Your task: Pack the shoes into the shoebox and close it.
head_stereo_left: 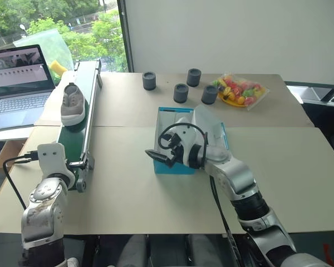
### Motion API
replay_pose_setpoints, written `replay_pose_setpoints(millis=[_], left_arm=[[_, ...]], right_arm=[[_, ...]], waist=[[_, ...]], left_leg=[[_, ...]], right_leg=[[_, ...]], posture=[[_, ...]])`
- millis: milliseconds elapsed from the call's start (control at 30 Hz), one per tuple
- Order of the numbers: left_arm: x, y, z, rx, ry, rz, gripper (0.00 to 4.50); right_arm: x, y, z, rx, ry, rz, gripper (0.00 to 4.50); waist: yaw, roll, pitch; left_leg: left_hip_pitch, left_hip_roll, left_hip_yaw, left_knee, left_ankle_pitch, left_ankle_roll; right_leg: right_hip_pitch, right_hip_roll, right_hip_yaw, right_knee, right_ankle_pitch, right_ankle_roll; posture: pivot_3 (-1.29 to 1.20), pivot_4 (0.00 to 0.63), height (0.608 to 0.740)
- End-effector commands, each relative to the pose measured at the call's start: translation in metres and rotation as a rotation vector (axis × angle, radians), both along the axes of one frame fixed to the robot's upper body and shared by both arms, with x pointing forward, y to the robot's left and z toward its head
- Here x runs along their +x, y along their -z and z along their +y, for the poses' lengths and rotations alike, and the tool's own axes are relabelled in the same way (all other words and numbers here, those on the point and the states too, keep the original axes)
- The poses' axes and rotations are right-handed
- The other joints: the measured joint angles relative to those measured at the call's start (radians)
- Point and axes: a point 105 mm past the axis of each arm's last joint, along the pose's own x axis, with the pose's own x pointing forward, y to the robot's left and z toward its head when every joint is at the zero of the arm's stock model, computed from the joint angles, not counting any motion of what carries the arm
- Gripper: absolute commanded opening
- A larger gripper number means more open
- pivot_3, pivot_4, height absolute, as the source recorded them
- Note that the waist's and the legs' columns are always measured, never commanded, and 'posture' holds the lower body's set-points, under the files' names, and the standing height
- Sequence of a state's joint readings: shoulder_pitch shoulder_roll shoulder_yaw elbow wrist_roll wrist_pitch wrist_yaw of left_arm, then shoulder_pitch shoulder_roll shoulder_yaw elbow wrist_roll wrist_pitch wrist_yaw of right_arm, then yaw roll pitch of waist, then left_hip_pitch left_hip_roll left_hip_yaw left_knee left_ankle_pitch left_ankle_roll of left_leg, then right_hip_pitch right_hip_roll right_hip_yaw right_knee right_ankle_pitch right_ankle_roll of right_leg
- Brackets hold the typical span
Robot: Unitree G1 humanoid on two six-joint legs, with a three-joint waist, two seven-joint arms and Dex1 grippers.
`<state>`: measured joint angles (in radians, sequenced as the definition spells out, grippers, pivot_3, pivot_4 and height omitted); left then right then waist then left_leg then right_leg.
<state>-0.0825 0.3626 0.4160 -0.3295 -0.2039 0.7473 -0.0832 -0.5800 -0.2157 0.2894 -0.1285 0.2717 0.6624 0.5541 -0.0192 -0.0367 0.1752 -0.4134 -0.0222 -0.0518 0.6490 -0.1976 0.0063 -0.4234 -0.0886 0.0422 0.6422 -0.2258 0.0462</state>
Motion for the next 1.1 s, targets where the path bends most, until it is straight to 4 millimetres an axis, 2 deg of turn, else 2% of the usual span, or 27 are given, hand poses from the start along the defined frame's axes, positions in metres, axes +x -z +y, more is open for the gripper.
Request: replay_pose_setpoints(millis=[33, 233, 367, 667, 1033, 1100], left_arm=[[0.0, -0.003, 0.006, 0.008, -0.022, -0.003, 4.46], [-0.003, -0.017, 0.027, 0.017, -0.15, -0.054, 4.46], [-0.002, -0.021, 0.03, 0.023, -0.155, -0.057, 4.46], [0.003, 0.001, 0.016, -0.03, -0.089, 0.002, 4.46], [0.012, 0.004, -0.001, -0.122, -0.069, -0.038, 4.46], [0.013, 0.004, -0.005, -0.114, -0.059, -0.039, 3.94]], right_arm=[[0.0, -0.014, -0.002, 0.034, 0.009, -0.042, 4.5], [0.001, -0.013, -0.003, 0.032, 0.016, -0.043, 4.5], [0.001, -0.015, -0.003, 0.04, 0.019, -0.044, 4.5], [0.002, -0.017, -0.007, 0.048, 0.04, -0.048, 4.5], [0.003, -0.016, -0.009, 0.051, 0.061, -0.044, 4.5], [0.003, -0.015, -0.009, 0.052, 0.062, -0.043, 4.5]], waist=[[0.0, 0.0, 0.0], [-0.001, 0.0, 0.0], [0.0, 0.0, 0.0], [0.002, 0.0, 0.0], [0.007, 0.0, 0.0], [0.005, 0.0, 0.0]], left_leg=[[0.0, 0.0, 0.0, 0.0, 0.0, 0.0], [0.0, 0.0, 0.0, 0.0, 0.0, 0.0], [0.0, 0.0, 0.0, 0.0, 0.0, 0.0], [0.0, 0.0, 0.0, 0.0, 0.0, 0.0], [0.003, -0.001, 0.0, 0.0, 0.0, 0.0], [0.003, 0.0, 0.0, 0.0, 0.0, 0.0]], right_leg=[[0.0, 0.0, 0.0, 0.0, 0.0, 0.0], [0.0, 0.0, 0.0, 0.0, 0.0, 0.0], [0.0, 0.0, 0.0, 0.0, 0.0, 0.0], [0.0, 0.0, 0.0, 0.0, 0.0, 0.0], [0.002, -0.001, 0.0, 0.0, 0.0, 0.0], [0.002, 0.0, 0.0, 0.0, 0.0, 0.0]], posture=[[0.0, 0.15, 0.731], [0.0, 0.15, 0.731], [0.0, 0.15, 0.731], [0.0, 0.15, 0.731], [0.0, 0.15, 0.731], [0.0, 0.15, 0.731]])
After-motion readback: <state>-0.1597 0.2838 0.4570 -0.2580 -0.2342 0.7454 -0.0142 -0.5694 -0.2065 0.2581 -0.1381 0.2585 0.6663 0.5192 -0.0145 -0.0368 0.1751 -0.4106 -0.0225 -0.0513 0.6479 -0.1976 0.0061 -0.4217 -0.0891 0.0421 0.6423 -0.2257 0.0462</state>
